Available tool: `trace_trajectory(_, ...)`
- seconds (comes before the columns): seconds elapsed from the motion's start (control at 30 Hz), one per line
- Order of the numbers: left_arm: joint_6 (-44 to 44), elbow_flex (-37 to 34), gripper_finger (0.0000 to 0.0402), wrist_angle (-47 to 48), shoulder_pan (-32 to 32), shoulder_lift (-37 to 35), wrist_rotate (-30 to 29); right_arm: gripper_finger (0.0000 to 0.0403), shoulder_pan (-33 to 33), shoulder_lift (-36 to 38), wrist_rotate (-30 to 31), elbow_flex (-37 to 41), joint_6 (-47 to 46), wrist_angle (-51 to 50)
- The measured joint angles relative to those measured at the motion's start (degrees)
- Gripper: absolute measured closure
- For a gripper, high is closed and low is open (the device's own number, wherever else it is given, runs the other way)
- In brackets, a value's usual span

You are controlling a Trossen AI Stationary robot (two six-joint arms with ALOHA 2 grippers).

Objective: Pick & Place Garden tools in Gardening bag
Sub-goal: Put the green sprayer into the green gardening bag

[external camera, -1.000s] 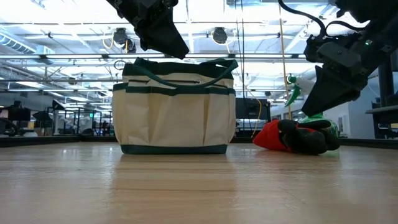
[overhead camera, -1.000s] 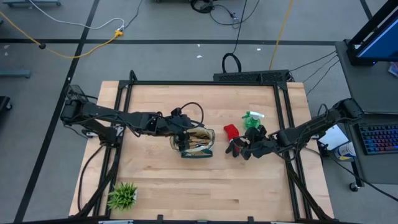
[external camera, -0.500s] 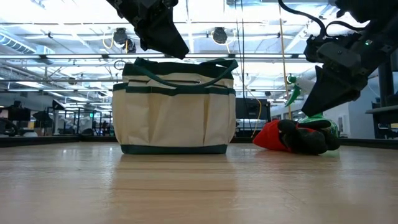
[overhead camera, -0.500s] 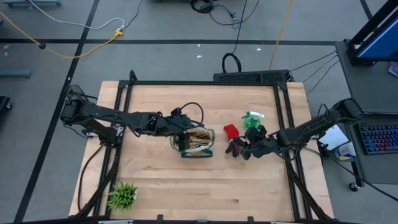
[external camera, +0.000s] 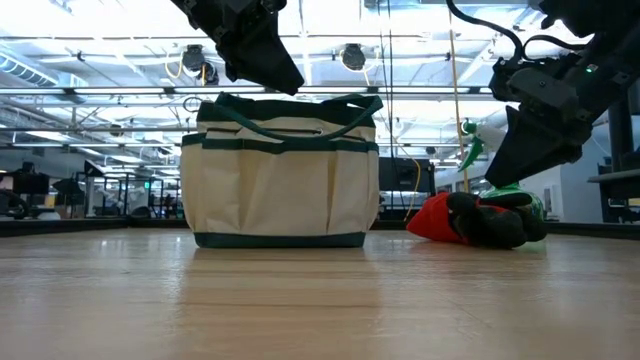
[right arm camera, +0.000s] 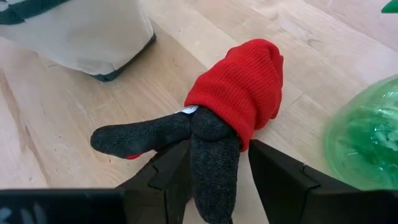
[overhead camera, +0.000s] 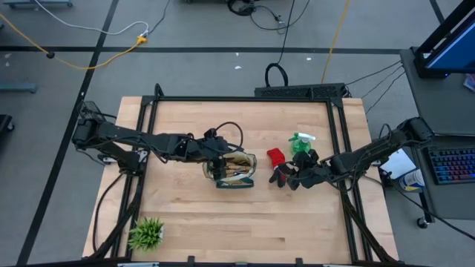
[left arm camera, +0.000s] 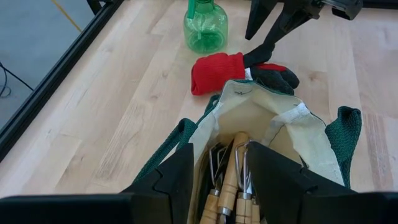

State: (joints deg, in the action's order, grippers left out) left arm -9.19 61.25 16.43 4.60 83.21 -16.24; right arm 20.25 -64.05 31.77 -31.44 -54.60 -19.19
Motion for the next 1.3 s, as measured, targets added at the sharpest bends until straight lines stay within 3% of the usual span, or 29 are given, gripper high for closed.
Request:
trace_trajectory(0.73, 0.0, 0.0, 0.0243, 0.02, -0.02, 0.01, 0.0, 0.0248, -0.02, -2.21, 1.61, 0.0, -0.71, -0.29)
trace_trajectory(1.03, 0.0, 0.0, 0.0243, 0.02, -0.01, 0.01, -0.01, 0.0248, -0.02, -2.21, 1.66, 0.0, -7.46, -7.58)
trace_trajectory(1.3, 0.02, 0.0, 0.0243, 0.02, -0.02, 0.01, 0.0, 0.0248, -0.02, -2.21, 3.16, 0.0, -7.86, -7.86)
